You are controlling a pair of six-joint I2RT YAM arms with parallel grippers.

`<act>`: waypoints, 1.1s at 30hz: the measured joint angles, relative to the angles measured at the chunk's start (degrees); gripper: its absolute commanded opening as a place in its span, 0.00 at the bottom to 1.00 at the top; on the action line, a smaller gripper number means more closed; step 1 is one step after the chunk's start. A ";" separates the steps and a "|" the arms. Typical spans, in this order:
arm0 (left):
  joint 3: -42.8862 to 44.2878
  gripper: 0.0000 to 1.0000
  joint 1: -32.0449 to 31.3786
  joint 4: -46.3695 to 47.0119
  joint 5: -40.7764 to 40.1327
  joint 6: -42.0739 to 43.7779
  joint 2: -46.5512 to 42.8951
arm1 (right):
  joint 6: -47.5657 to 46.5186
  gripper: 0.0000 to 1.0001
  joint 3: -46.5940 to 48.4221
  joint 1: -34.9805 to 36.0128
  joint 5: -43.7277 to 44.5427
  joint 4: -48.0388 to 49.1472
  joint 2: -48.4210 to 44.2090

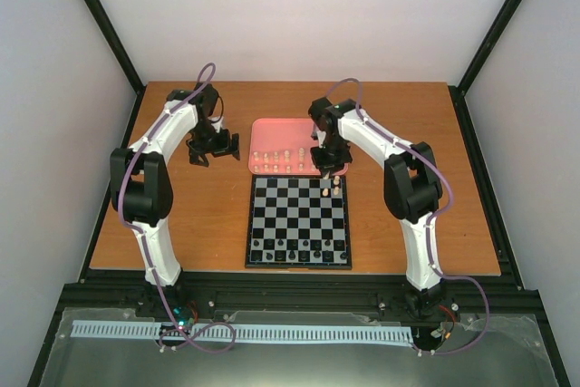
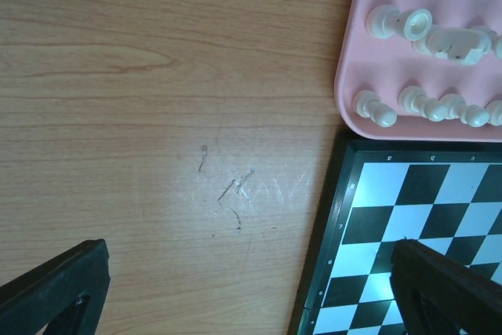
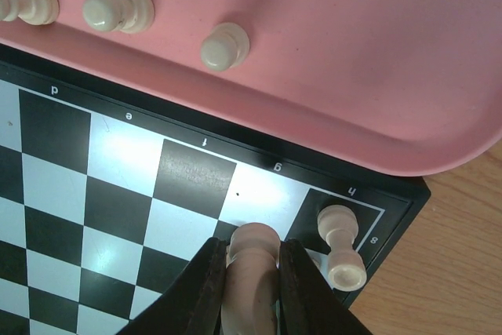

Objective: Set up the chess pieces on the board
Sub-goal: Place the chess piece on the chessboard.

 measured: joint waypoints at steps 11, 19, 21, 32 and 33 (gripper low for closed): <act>-0.17 1.00 0.00 0.17 0.15 0.00 0.00 | 0.00 0.13 -1.53 0.02 -0.02 1.70 1.09; -0.22 1.00 0.00 0.22 0.37 -0.02 0.00 | 0.00 0.13 -2.62 0.02 -0.11 2.29 1.33; -0.22 1.00 0.00 0.24 0.39 0.00 -0.02 | 0.00 0.14 -2.73 0.02 -0.09 2.36 1.33; -0.26 1.00 0.00 0.24 0.50 -0.02 0.00 | 0.02 0.17 -2.91 0.02 0.00 3.10 2.32; -0.26 1.00 0.00 0.24 0.57 -0.02 0.00 | 0.04 0.18 -2.91 0.02 -0.04 3.08 2.47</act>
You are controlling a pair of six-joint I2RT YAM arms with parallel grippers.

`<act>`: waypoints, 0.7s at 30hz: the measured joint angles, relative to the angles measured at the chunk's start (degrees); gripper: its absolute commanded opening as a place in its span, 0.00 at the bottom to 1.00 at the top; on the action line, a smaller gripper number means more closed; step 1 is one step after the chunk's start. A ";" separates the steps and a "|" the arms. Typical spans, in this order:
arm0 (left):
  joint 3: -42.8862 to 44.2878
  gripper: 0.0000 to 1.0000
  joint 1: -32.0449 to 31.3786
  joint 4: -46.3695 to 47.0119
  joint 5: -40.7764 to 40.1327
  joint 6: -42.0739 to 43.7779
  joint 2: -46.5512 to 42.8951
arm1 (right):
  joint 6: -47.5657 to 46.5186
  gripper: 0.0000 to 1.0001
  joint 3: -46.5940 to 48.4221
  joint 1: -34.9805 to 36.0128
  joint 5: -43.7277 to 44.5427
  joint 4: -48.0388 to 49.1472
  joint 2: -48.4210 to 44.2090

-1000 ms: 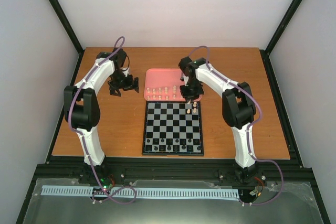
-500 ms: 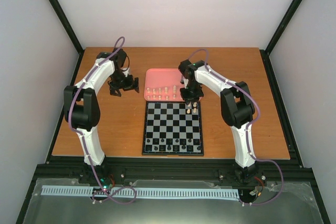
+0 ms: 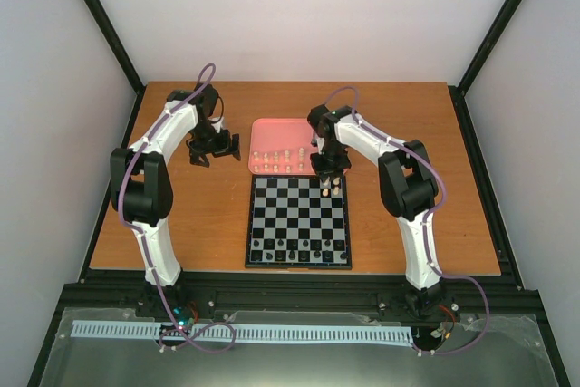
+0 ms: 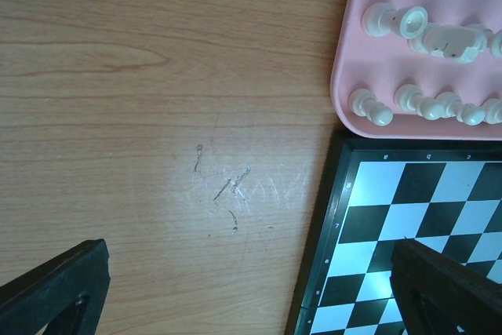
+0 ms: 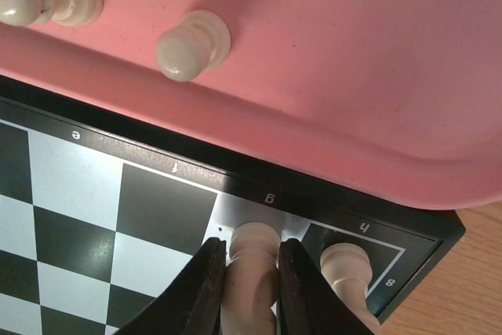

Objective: Set up the chess pieces on the board
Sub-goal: Place the chess piece on the chessboard.

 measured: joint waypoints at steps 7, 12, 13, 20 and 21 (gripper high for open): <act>-0.28 1.00 0.00 0.09 0.20 0.02 -0.02 | 0.22 0.28 0.00 0.00 0.04 0.04 0.02; -0.31 1.00 0.00 0.09 0.22 0.02 0.00 | 0.48 0.36 0.02 0.00 0.02 0.22 0.02; -0.31 1.00 0.00 0.09 0.22 0.00 0.00 | 0.44 0.37 0.09 0.00 0.00 0.22 0.02; -0.37 1.00 0.00 0.09 0.22 0.00 -0.02 | 0.33 0.38 3.61 0.00 0.02 -0.35 0.02; -0.42 1.00 0.02 0.09 0.22 0.00 -0.02 | 0.33 0.39 4.50 0.00 0.09 -0.52 0.02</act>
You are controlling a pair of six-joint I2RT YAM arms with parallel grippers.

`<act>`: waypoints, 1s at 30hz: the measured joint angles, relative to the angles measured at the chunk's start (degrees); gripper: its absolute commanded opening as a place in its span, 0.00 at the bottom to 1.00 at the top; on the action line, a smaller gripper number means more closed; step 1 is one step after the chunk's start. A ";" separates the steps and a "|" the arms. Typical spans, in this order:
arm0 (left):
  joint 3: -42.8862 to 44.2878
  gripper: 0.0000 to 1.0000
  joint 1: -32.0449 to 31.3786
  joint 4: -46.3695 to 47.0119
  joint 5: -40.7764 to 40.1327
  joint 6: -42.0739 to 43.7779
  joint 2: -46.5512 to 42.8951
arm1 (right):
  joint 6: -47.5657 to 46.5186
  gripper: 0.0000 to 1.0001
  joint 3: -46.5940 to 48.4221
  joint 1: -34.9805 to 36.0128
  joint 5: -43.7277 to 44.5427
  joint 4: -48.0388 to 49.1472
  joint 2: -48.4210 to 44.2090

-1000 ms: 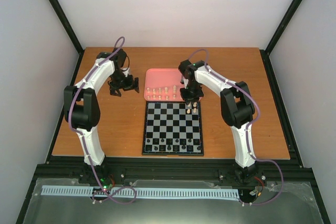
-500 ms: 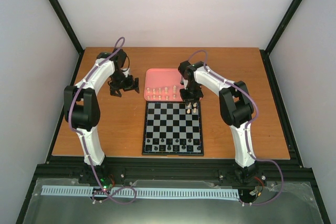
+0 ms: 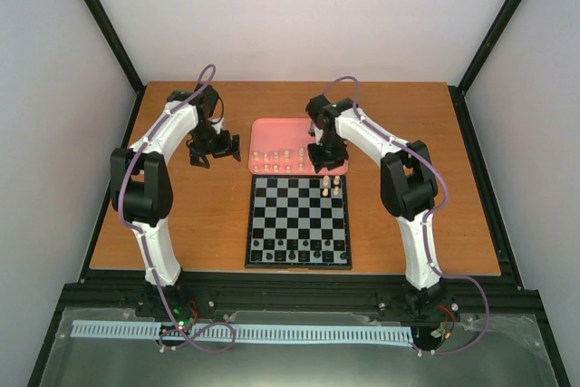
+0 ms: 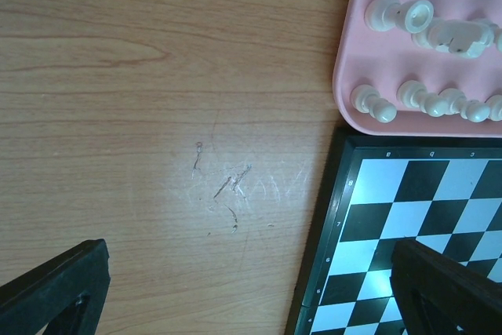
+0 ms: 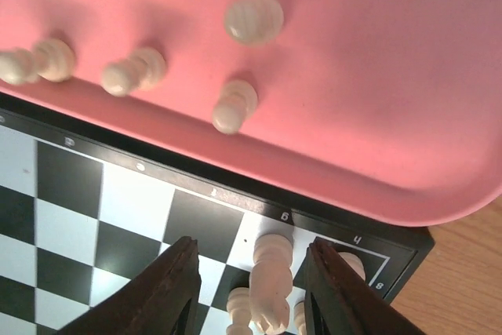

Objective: Set up the chess pieces on the board
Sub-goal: Place the chess piece on the chessboard, then pick up the chess piece from the storage box.

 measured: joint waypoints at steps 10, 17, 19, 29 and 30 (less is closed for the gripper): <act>-0.17 1.00 -0.02 0.02 0.00 0.02 -0.11 | -0.11 0.40 9.18 0.00 0.83 -1.68 1.95; -0.20 1.00 -0.02 0.02 0.00 0.02 -0.11 | -0.17 0.40 10.38 0.00 0.76 -1.68 6.97; -0.20 1.00 -0.02 0.02 0.00 0.02 -0.11 | -0.15 0.40 10.88 0.00 0.68 -1.62 8.24; -0.61 1.00 -0.02 0.07 0.00 0.00 -0.17 | 0.52 0.35 13.31 0.00 -0.09 -0.81 10.08; -0.68 1.00 -0.02 0.07 0.00 0.02 -0.17 | 0.61 0.35 13.33 0.00 -0.13 -0.72 10.23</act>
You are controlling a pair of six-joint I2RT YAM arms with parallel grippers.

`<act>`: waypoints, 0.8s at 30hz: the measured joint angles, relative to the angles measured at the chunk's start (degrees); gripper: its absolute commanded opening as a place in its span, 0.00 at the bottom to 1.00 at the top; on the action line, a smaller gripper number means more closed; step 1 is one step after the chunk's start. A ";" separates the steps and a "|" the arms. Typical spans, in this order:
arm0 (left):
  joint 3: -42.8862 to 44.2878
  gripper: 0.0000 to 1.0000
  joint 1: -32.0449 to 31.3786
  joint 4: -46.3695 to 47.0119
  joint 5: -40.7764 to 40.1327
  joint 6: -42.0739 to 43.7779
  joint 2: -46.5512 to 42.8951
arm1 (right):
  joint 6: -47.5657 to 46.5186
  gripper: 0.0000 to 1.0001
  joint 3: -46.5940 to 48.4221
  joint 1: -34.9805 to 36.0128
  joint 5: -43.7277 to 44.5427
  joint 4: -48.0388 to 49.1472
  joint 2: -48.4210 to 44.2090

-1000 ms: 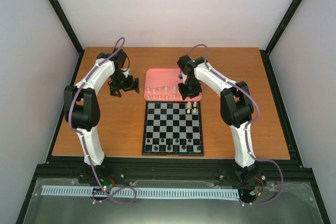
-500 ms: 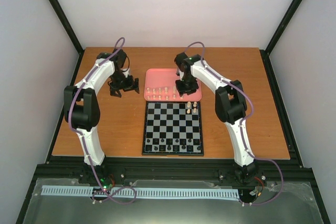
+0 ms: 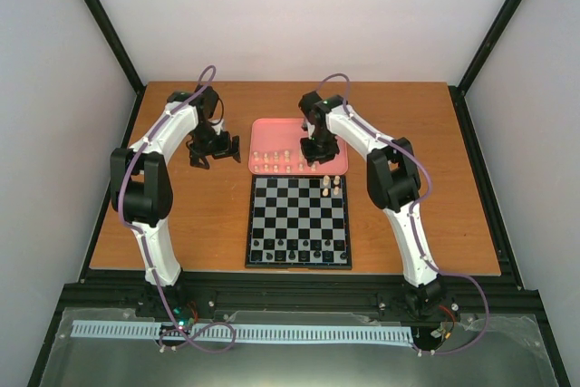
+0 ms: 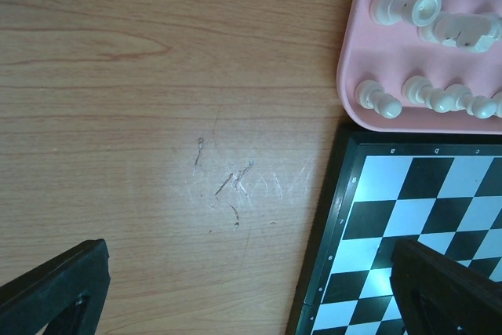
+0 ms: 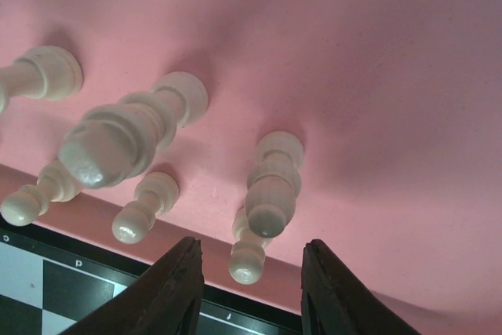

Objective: Set up the chess pieces on the board
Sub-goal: Pick up the chess piece from the storage box.

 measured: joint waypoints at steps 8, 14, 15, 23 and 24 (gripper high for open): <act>-0.07 1.00 0.00 0.00 -0.02 0.00 -0.02 | 0.07 0.32 0.00 0.00 -0.46 0.24 1.77; -0.07 1.00 0.00 0.00 -0.02 0.00 -0.02 | 0.09 0.24 0.13 0.00 -0.66 0.42 1.99; -0.07 1.00 0.02 0.00 -0.02 0.00 -0.02 | 0.09 0.23 0.22 0.00 -0.70 0.42 1.99; -0.07 1.00 0.00 0.00 -0.02 0.00 -0.02 | -0.02 0.11 1.01 0.00 -0.83 0.02 2.54; -0.07 1.00 0.00 0.00 -0.02 0.00 -0.02 | -0.15 0.10 1.01 0.00 -0.85 -0.07 2.54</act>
